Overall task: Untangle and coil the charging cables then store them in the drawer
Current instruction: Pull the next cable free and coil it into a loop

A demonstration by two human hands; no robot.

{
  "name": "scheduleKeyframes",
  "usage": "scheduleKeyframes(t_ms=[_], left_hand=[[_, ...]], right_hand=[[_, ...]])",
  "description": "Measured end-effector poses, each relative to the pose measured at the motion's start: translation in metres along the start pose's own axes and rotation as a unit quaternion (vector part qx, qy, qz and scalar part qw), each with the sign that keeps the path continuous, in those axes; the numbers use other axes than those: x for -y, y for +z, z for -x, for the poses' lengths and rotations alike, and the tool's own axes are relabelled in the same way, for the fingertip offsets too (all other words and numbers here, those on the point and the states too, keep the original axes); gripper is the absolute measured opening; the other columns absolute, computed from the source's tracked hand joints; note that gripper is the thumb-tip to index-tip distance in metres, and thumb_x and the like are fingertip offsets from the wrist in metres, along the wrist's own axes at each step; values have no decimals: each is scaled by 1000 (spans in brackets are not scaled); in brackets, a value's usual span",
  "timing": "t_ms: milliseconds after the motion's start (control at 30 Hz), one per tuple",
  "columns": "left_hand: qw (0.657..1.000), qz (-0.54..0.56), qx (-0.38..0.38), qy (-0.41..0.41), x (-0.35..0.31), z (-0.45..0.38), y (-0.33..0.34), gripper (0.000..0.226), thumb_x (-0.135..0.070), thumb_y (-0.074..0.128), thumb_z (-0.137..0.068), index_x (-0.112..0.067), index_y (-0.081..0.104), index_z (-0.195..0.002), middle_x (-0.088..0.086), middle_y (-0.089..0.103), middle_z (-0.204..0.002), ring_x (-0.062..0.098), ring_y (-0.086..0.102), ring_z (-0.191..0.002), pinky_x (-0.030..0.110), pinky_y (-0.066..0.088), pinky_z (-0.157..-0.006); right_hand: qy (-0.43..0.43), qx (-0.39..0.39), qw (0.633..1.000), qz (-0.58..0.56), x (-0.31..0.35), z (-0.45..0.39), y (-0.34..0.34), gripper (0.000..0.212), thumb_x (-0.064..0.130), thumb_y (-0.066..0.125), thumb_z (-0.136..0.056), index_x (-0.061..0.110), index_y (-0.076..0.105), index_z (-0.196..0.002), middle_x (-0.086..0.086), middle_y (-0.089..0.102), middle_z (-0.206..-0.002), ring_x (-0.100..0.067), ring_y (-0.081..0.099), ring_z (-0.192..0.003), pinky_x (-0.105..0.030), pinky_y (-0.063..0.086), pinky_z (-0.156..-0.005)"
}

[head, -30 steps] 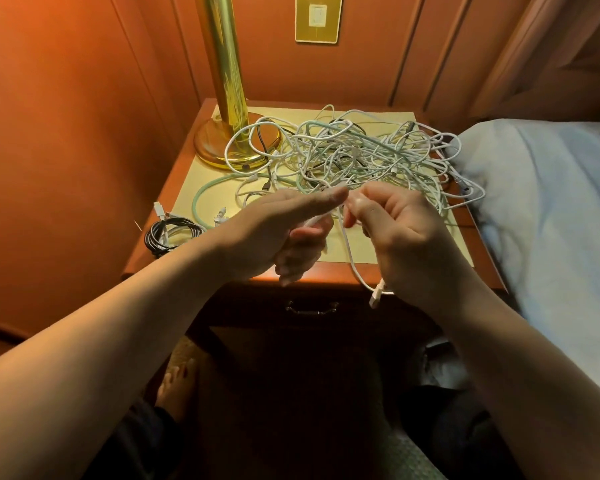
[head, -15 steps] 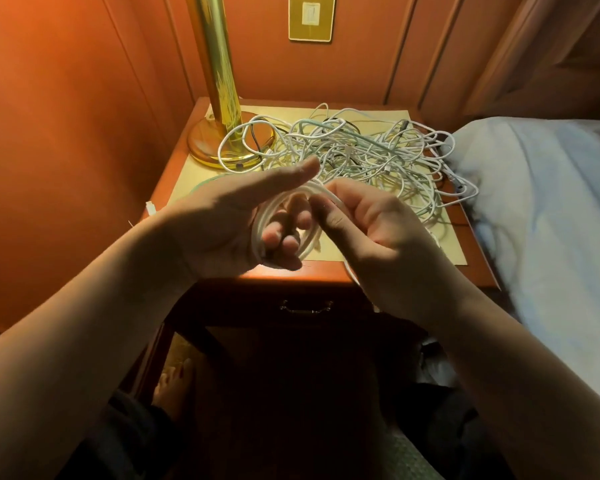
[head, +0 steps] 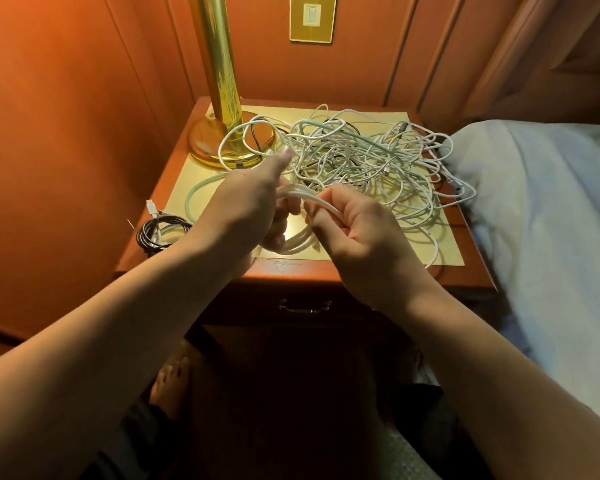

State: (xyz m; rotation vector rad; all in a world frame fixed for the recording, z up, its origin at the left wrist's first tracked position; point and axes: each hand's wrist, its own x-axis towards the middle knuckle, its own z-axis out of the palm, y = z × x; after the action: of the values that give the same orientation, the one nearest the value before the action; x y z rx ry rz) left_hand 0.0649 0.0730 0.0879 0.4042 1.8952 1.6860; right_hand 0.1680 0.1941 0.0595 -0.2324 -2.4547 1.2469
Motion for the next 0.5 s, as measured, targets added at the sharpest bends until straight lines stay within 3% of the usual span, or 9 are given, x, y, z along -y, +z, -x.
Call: scheduleKeyframes(t_ms=[100,267,400,433,467,500], left_hand=[[996,-1,86,-19,1,-4,-6,57,-51,41,-107,-10,50,-68,-1,32,-52,12,28,-43,22,27,-43],[992,-22,118,-37,-1,-7,-13,61,-57,41,-104,-10,50,-67,-2,31,-50,13,26,-41,22,26,-40],[986,-81,147,-11,0,-11,-23,57,-49,48,-104,-5,51,-67,-3,30,-49,12,24,-40,20,24,-40],[983,-92,161,-17,-2,-10,-26,55,-49,50,-103,-4,53,-71,-1,29,-52,12,23,-42,20,23,-41],[979,-96,177,-24,-5,-10,-28,52,-48,51,-102,-5,53,-72,0,27,-54,13,21,-43,20,21,-41],[977,-94,191,-31,-6,-9,-30,50,-45,51,-103,-8,52,-68,1,25,-56,13,20,-43,21,20,-41]], right_hand=[[1,7,1000,-8,-4,-1,-1,25,34,53,-101,21,56,-80,5,49,-60,-9,42,-55,-39,38,-53],[24,40,996,-82,-6,-3,-2,31,37,51,-102,14,64,-85,10,52,-65,-9,45,-62,-43,40,-60],[27,101,992,-70,-9,-12,-14,40,40,53,-106,7,70,-94,-16,69,-78,-37,62,-73,-52,53,-71],[26,106,991,-78,-8,-14,-19,38,35,54,-108,5,68,-90,-7,69,-68,-25,63,-63,-43,55,-64],[31,108,989,-91,-8,-15,-24,34,27,55,-108,4,65,-86,6,62,-56,-9,57,-50,-23,50,-53],[37,113,987,-107,-9,-16,-28,29,19,55,-107,3,62,-84,13,54,-47,-3,51,-43,-13,42,-47]])
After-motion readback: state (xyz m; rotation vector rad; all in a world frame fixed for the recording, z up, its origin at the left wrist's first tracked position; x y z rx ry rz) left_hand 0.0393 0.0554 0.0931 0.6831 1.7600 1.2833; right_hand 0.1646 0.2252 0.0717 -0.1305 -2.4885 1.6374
